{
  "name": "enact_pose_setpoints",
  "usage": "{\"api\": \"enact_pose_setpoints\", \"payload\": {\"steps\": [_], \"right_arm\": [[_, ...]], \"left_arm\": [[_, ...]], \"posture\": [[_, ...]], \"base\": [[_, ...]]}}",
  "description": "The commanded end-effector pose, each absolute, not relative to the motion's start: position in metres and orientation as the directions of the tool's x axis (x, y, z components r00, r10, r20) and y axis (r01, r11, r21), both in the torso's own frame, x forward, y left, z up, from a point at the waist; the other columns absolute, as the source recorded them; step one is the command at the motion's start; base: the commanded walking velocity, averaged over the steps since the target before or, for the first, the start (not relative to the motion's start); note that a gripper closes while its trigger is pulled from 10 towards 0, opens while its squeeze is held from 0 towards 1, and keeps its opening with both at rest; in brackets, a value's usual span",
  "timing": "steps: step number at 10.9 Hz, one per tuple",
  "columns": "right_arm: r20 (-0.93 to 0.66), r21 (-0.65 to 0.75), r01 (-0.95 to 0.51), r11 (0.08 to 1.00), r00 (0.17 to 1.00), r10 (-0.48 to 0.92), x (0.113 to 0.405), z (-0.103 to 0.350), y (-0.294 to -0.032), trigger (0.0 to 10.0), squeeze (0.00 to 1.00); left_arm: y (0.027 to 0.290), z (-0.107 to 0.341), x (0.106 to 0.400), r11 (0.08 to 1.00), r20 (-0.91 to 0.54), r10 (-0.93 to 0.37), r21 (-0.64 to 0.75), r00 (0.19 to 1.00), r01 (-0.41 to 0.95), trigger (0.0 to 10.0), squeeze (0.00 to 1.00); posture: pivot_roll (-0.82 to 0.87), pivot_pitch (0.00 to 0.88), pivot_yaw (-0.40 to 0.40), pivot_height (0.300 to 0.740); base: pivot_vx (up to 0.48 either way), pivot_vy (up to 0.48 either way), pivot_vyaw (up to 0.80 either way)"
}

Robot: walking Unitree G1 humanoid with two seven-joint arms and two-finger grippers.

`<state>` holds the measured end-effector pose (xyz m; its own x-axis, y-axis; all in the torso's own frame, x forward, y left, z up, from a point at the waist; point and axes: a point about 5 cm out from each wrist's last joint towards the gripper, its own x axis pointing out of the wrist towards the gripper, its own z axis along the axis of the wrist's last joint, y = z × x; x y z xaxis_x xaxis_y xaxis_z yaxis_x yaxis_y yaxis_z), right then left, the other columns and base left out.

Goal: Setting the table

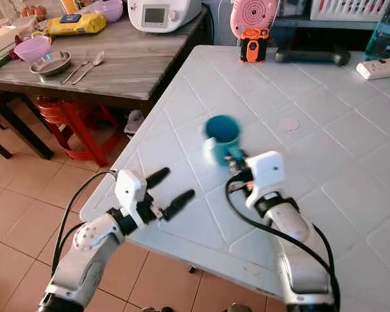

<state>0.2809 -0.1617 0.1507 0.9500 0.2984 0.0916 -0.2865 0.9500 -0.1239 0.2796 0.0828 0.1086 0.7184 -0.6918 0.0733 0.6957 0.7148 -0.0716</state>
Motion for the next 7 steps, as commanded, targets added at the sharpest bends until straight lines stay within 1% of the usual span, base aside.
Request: {"api": "enact_pose_setpoints", "payload": {"steps": [1, 2, 3, 4, 5, 6, 7], "right_arm": [[0.149, -0.131, -0.258, 0.957, 0.949, 0.276, 0.278, 0.162, -0.159, 0.0, 0.00], [0.186, -0.105, -0.198, 0.975, 0.959, 0.214, 0.274, 0.166, -0.158, 0.0, 0.00], [0.198, -0.086, -0.143, 0.986, 0.968, 0.157, 0.267, 0.165, -0.157, 10.0, 0.00], [0.195, -0.074, -0.120, 0.990, 0.972, 0.132, 0.265, 0.163, -0.157, 10.0, 0.00], [0.166, -0.043, -0.067, 0.997, 0.983, 0.073, 0.262, 0.156, -0.160, 10.0, 0.00], [0.153, -0.050, -0.054, 0.997, 0.986, 0.061, 0.261, 0.152, -0.159, 10.0, 0.00], [0.151, -0.054, -0.051, 0.997, 0.987, 0.059, 0.263, 0.151, -0.158, 10.0, 0.00]], "left_arm": [[0.094, 0.106, 0.286, 0.787, 0.048, -0.615, -0.038, 0.787, 0.616, 10.0, 0.00], [0.106, 0.102, 0.300, 0.894, -0.014, -0.448, -0.002, 0.894, 0.448, 10.0, 0.00], [0.121, 0.104, 0.306, 0.937, 0.002, -0.349, 0.010, 0.937, 0.349, 10.0, 0.00], [0.126, 0.103, 0.308, 0.950, -0.002, -0.313, 0.009, 0.950, 0.313, 10.0, 0.00], [0.131, 0.101, 0.309, 0.969, -0.006, -0.243, 0.041, 0.970, 0.243, 10.0, 0.00], [0.134, 0.096, 0.309, 0.979, -0.021, -0.198, 0.038, 0.980, 0.198, 10.0, 0.00], [0.133, 0.094, 0.308, 0.980, -0.023, -0.193, 0.037, 0.981, 0.193, 10.0, 0.00]], "posture": [[-0.18, 0.111, 0.124, 0.740], [-0.18, 0.108, 0.122, 0.740], [-0.18, 0.103, 0.121, 0.740], [-0.18, 0.102, 0.121, 0.740], [-0.17, 0.098, 0.120, 0.740], [-0.16, 0.088, 0.118, 0.740], [-0.16, 0.086, 0.117, 0.740]], "base": [[0.000, 0.000, 0.00], [0.000, 0.000, 0.00], [0.000, 0.000, 0.00], [0.000, 0.000, 0.00], [0.000, 0.000, 0.00], [0.000, 0.000, 0.00], [0.000, 0.000, 0.00]]}}
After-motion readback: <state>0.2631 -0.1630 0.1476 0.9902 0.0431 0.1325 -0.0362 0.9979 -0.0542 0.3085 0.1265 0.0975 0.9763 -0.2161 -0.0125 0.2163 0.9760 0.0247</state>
